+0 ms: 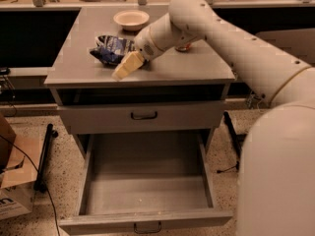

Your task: Place blue chip bag into middle drawer

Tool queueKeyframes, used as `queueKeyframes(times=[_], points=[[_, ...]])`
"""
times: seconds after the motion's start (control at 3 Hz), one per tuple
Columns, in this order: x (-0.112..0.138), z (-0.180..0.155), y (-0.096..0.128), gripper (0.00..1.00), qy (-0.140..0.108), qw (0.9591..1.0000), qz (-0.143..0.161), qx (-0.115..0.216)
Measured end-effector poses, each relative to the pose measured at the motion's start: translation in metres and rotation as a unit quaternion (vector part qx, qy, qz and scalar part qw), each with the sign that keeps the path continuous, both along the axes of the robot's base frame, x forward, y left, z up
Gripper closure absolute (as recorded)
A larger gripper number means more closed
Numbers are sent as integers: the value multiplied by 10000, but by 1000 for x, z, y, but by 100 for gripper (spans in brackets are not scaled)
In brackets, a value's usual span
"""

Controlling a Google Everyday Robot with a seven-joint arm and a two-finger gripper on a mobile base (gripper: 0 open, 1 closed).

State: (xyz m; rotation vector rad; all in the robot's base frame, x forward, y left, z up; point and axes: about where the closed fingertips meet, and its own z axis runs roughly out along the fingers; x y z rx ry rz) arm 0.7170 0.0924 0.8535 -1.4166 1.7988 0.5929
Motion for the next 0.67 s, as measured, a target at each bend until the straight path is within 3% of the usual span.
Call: queueKeyframes(times=[0.67], points=[[63, -4, 10, 0, -101, 9999, 27, 64]])
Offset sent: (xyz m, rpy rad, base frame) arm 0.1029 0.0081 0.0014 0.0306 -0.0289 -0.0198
